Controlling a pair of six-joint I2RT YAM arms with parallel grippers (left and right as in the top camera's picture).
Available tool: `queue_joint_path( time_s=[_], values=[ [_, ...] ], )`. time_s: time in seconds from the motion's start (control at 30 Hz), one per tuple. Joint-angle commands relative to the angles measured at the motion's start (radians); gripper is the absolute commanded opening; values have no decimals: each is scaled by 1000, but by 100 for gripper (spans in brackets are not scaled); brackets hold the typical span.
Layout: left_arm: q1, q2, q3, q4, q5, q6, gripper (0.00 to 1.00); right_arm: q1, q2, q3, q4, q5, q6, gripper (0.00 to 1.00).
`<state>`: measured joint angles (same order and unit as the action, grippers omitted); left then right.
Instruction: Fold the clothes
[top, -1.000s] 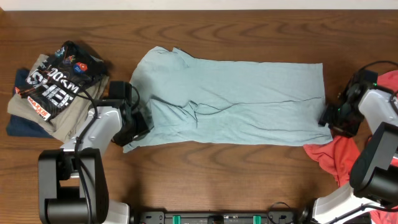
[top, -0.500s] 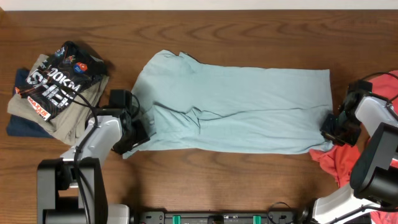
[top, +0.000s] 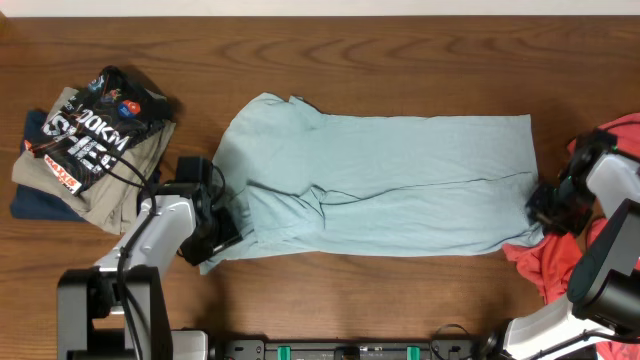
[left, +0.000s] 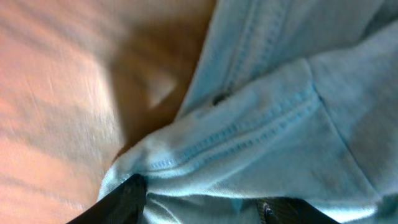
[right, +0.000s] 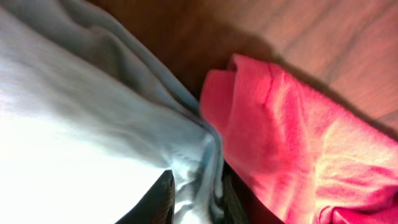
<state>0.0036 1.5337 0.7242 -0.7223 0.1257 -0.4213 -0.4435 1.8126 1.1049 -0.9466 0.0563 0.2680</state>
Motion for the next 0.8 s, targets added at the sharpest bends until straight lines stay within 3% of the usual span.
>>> queue_joint_path(
  time_s=[0.0,0.17,0.3,0.53,0.77],
  values=[
    [1,-62,37,-10,32,12,60,-7,-44,99,-31,-39,-11,28],
    [-22,-126,184,38,48,82,77,-7,-107,172,-63,-127,-39,41],
    [-45,-73,307,89,48,129,85,0,-126,171,-48,-313,-146,43],
    [-57,188,573,134,60,227,87,64,-126,154,-56,-359,-206,44],
    [-63,449,769,216,103,411,87,108,-126,153,-64,-357,-207,45]
  ],
)
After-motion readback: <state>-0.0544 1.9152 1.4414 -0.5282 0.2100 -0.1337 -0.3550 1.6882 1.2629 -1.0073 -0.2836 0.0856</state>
